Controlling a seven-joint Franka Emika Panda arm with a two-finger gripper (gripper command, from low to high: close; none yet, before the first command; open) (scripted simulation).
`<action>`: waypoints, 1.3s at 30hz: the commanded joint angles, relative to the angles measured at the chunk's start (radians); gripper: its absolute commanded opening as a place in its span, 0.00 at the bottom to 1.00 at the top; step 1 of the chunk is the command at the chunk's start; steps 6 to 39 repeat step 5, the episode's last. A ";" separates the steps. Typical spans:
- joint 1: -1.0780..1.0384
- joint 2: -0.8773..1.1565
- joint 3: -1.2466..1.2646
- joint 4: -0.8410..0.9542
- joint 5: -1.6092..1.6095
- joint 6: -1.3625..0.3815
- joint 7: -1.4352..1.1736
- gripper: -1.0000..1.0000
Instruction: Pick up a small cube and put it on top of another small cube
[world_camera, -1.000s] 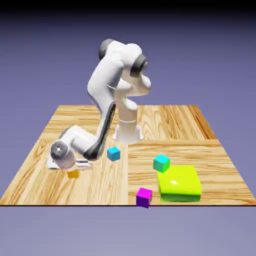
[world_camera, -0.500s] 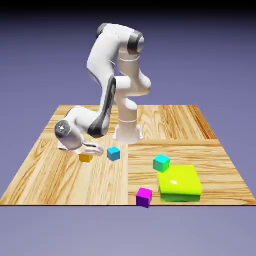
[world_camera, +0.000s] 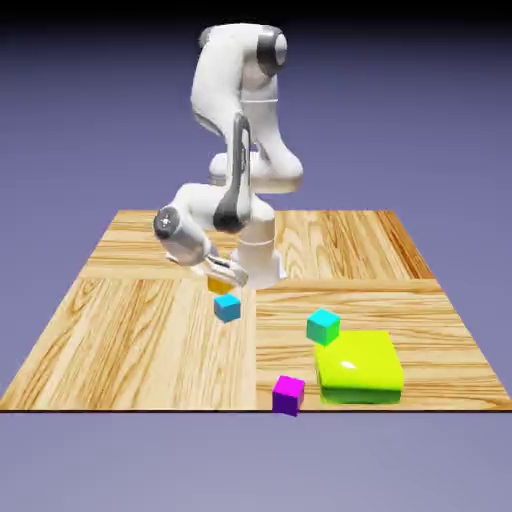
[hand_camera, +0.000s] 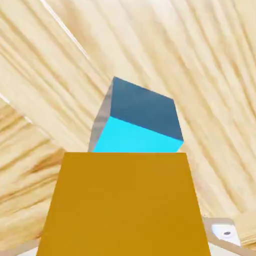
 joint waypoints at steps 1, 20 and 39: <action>0.004 0.028 0.003 -0.018 0.012 0.043 -0.010 0.00; 0.003 0.002 -0.002 -0.001 -0.002 0.003 0.001 1.00; 0.003 0.002 -0.002 -0.001 -0.002 0.003 0.001 1.00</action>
